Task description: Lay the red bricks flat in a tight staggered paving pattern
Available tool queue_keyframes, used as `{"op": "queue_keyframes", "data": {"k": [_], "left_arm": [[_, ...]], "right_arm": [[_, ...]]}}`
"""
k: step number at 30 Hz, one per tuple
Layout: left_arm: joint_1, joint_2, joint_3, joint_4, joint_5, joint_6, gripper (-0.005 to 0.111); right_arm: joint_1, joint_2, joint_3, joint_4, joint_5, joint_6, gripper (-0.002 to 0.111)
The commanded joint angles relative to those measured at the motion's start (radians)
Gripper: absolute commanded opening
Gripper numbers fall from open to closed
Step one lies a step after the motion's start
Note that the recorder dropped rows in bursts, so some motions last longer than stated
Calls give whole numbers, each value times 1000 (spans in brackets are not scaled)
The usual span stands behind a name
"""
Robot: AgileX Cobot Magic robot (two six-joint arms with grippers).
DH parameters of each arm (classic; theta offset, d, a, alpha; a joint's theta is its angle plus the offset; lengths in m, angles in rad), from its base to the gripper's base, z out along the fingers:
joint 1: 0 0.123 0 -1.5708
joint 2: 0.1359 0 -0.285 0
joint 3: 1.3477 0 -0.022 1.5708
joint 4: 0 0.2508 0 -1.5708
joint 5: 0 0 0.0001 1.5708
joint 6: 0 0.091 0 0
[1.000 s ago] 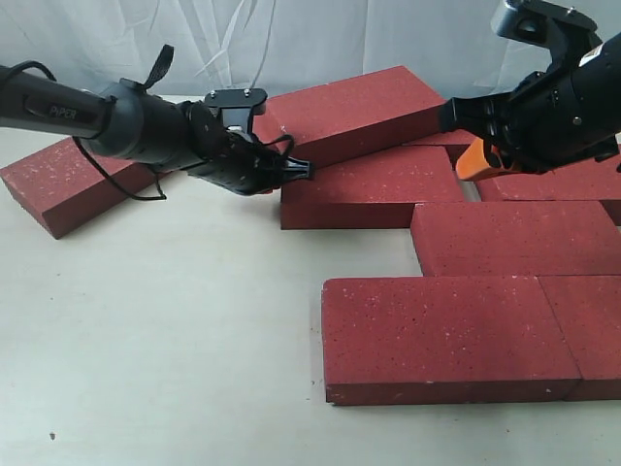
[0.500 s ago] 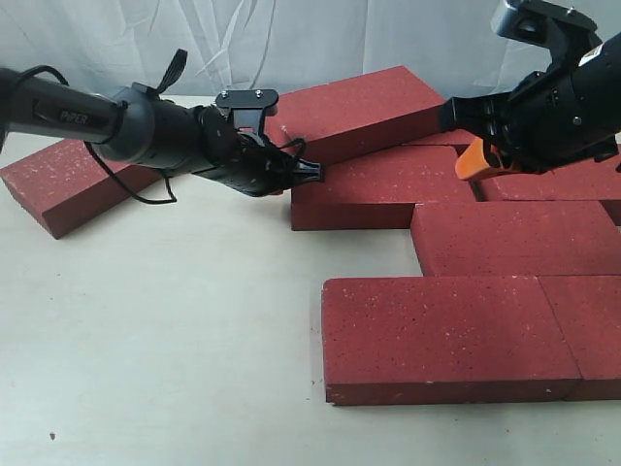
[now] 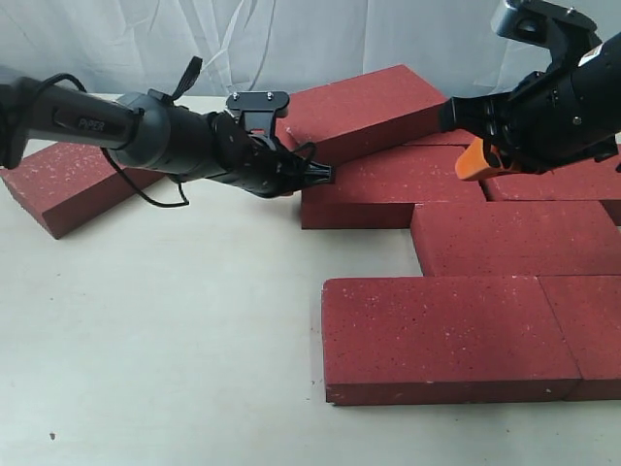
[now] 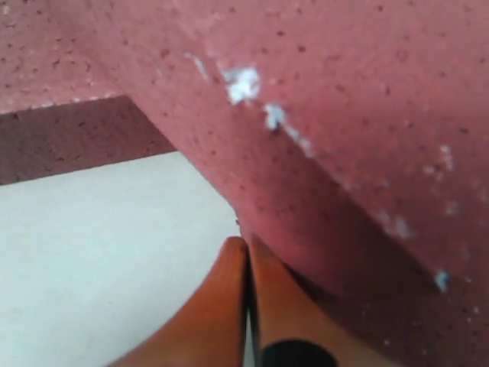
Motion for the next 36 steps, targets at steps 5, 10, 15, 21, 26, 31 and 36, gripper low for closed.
{"op": "queue_keyframes", "data": {"k": [5, 10, 15, 21, 26, 31, 36], "left_arm": [[-15, 32, -59, -35, 43, 0, 0], [-13, 32, -61, -26, 84, 0, 0], [25, 19, -61, 20, 180, 0, 0], [101, -27, -61, 22, 321, 0, 0], [173, -73, -61, 48, 435, 0, 0], [242, -124, -61, 109, 485, -2, 0], [309, -163, -61, 158, 475, -2, 0]], "right_arm": [[-2, 0, -4, -5, -7, -6, -1], [-2, 0, -4, -5, -7, -6, -1], [-2, 0, -4, -7, -7, -6, -1], [-2, 0, -4, -3, -2, -6, -1], [-2, 0, -4, -3, -2, -6, -1], [-2, 0, -4, -3, -2, -6, -1], [-2, 0, -4, -3, -2, -6, -1]]}}
